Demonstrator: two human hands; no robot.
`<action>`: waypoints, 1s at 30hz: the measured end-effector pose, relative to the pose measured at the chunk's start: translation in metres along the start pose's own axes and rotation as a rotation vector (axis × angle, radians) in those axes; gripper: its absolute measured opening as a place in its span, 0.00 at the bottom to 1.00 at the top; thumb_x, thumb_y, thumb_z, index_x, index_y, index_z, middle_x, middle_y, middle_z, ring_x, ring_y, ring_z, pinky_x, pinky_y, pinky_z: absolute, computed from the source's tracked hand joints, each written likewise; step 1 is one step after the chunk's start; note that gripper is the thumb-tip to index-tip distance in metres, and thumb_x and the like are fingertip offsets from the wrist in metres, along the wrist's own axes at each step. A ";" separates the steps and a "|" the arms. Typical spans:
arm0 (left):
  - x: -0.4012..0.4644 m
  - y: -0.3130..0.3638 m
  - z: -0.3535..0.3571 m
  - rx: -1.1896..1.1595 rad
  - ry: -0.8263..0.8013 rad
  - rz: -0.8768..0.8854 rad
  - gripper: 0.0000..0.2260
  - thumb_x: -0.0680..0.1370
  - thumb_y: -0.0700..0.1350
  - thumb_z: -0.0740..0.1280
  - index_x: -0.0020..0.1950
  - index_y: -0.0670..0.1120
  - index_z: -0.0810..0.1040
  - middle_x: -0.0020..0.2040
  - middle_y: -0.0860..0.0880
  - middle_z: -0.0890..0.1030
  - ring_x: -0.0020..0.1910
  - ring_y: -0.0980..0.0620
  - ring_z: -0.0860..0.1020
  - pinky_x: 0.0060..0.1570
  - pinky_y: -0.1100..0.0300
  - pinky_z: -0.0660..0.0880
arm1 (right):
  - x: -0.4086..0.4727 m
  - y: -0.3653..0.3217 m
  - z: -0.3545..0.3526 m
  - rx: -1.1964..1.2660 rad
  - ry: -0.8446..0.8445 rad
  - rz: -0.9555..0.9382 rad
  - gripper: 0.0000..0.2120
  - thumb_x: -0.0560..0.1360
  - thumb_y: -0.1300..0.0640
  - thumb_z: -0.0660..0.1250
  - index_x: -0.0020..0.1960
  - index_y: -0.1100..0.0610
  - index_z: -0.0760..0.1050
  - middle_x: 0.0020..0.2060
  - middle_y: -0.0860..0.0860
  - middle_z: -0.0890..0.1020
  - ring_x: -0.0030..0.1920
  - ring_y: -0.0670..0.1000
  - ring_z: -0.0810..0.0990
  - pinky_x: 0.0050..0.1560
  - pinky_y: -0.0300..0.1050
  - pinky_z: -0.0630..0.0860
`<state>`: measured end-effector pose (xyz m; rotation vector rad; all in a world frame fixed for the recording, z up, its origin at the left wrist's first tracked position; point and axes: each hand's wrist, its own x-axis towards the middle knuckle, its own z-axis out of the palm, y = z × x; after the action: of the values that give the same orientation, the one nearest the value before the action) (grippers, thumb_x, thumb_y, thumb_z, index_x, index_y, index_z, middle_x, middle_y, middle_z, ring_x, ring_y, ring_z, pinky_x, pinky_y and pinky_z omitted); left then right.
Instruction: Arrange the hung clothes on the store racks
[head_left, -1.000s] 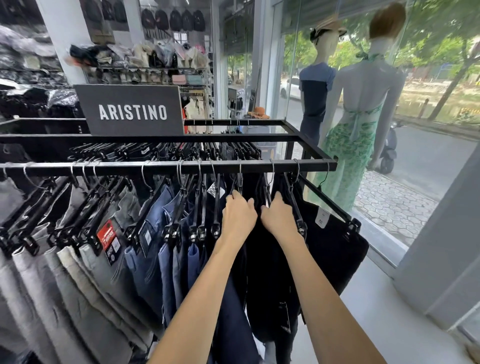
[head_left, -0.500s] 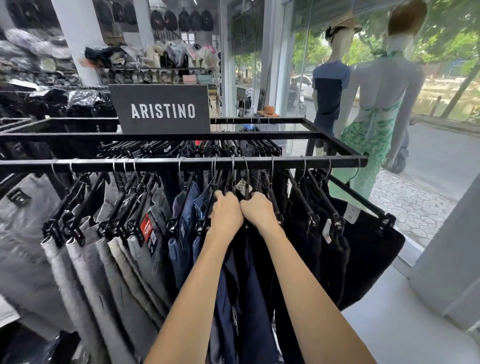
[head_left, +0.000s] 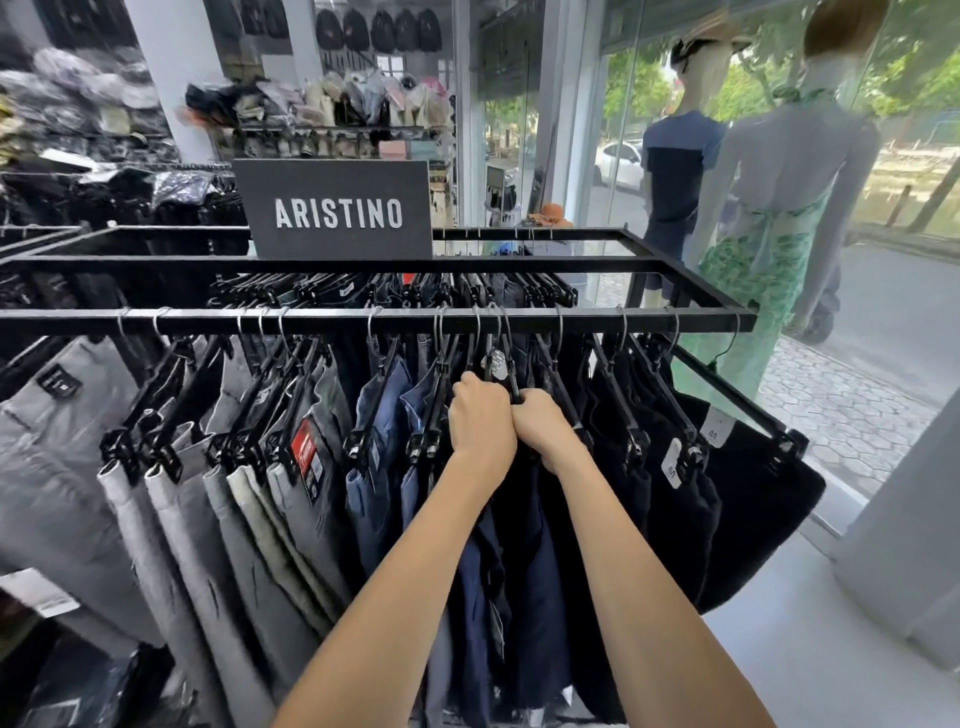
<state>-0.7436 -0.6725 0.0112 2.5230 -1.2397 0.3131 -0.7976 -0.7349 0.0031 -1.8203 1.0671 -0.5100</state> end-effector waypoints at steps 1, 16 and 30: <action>0.000 0.000 -0.002 0.018 0.005 -0.001 0.11 0.80 0.34 0.58 0.57 0.41 0.77 0.59 0.42 0.76 0.58 0.45 0.74 0.51 0.57 0.73 | 0.003 0.001 0.002 0.012 -0.006 -0.007 0.07 0.74 0.62 0.60 0.37 0.57 0.69 0.35 0.52 0.75 0.34 0.51 0.71 0.32 0.43 0.64; 0.002 -0.118 -0.037 -0.048 0.039 -0.103 0.09 0.79 0.33 0.55 0.53 0.38 0.74 0.55 0.39 0.77 0.57 0.39 0.76 0.50 0.50 0.73 | -0.007 -0.067 0.109 0.133 -0.081 -0.071 0.11 0.74 0.59 0.61 0.50 0.60 0.79 0.49 0.56 0.83 0.48 0.56 0.80 0.35 0.43 0.71; 0.010 -0.180 -0.059 -0.095 0.035 -0.102 0.06 0.79 0.36 0.59 0.51 0.37 0.74 0.53 0.36 0.79 0.54 0.35 0.77 0.45 0.50 0.70 | -0.024 -0.109 0.153 0.198 -0.046 -0.067 0.03 0.77 0.62 0.59 0.46 0.60 0.71 0.46 0.55 0.77 0.43 0.53 0.73 0.38 0.44 0.69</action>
<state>-0.5970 -0.5540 0.0373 2.4784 -1.0825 0.2670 -0.6519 -0.6164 0.0269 -1.6887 0.8946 -0.5902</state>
